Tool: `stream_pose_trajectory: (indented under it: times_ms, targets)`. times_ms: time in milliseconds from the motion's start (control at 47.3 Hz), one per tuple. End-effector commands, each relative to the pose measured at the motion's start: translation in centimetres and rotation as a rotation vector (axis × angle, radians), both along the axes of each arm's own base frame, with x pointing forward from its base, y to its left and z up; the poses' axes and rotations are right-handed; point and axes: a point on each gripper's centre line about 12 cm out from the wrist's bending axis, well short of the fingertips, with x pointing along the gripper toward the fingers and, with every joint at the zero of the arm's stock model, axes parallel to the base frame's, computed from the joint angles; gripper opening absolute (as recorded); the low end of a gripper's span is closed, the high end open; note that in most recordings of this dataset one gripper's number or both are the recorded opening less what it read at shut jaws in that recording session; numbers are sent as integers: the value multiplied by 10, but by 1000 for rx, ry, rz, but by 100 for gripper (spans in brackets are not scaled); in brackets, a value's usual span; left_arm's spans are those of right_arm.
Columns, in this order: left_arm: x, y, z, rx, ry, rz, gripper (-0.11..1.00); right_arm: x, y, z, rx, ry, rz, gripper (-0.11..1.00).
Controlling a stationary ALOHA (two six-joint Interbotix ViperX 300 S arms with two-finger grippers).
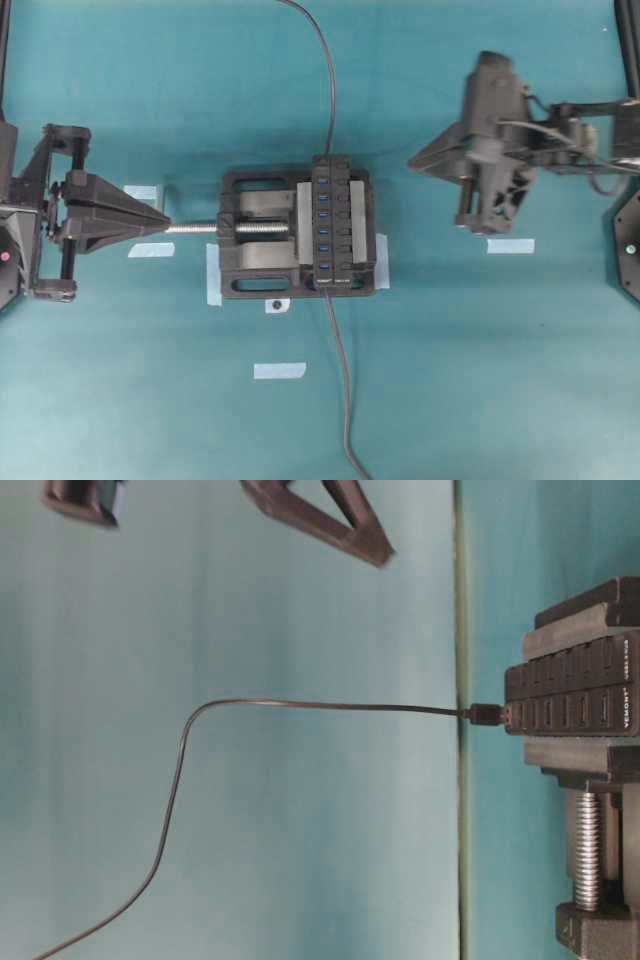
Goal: Insert the USB into the center port of the fixed hub
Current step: 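Move the right gripper over the hub toward the cable plug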
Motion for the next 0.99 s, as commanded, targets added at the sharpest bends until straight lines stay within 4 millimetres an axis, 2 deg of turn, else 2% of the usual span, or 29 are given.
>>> stream_pose_trajectory:
  times_ms: [0,444,740,973]
  targets:
    - [2,1,6,0,-8,6,0,13,-3,7,-4,-26,-2,-1]
    - [-2,2,-8,4,123,7,0,42,-14,-11,-11,28,-1,-1]
    - [-2,2,-14,4,172,8,0,52,-24,-13,-36,37,1,-1]
    - [-1,1,-14,6,173,6,0,55,-25,-18,-41,43,8,-1]
